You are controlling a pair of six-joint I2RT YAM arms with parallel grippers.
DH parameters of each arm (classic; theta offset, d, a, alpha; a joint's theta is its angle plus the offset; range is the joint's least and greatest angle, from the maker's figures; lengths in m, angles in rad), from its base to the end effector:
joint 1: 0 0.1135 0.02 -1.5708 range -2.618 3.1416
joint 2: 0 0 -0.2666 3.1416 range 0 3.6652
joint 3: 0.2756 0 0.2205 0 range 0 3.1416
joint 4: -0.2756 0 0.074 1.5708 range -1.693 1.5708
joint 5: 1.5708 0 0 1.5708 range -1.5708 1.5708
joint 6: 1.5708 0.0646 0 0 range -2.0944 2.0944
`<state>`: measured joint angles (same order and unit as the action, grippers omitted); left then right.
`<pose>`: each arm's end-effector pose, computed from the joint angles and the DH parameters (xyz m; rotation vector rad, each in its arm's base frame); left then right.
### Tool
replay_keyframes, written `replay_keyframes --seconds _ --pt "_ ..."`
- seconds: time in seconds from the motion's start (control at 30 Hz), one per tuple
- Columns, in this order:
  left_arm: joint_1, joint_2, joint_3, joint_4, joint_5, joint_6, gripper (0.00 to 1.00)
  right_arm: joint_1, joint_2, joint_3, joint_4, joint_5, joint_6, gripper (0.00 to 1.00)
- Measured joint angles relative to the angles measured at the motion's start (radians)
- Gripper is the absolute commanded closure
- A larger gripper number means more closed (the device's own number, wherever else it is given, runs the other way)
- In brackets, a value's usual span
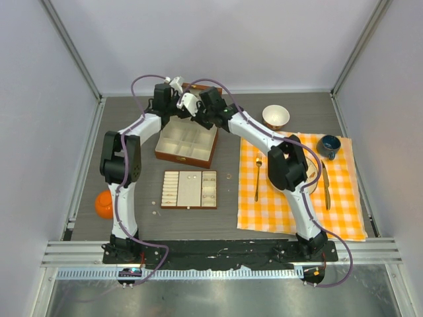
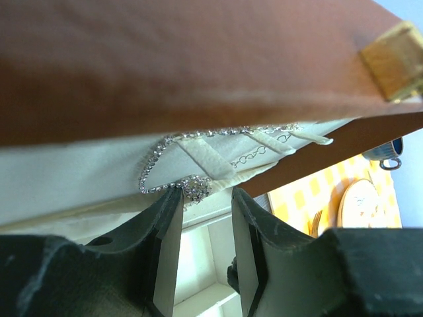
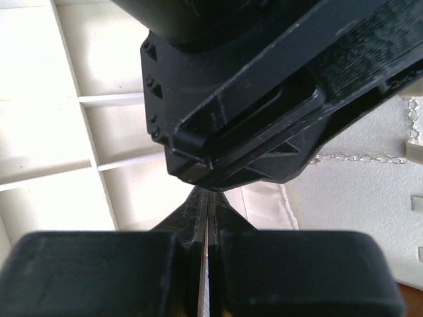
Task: Organize the mixed jewelry
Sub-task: Place the jewelry in the jewelry box.
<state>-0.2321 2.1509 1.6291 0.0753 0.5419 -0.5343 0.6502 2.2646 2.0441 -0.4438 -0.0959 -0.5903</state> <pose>0.4757 -0.1467 0.2269 0.0465 2.1014 -1.0211 0.4098 0.3194 0.2453 -1.3413 1.7880 0.1398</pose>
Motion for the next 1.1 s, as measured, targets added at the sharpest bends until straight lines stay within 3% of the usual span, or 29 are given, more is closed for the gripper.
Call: replay_keyframes --seconds 0.47,1.1 --pt "-0.004 -0.029 0.034 -0.083 -0.035 0.049 0.53 -0.004 -0.028 -0.034 -0.005 0.016 -0.001 0.99" --pt "-0.004 -0.058 0.054 -0.126 -0.044 0.075 0.52 -0.004 -0.082 -0.074 -0.002 0.077 -0.010 0.99"
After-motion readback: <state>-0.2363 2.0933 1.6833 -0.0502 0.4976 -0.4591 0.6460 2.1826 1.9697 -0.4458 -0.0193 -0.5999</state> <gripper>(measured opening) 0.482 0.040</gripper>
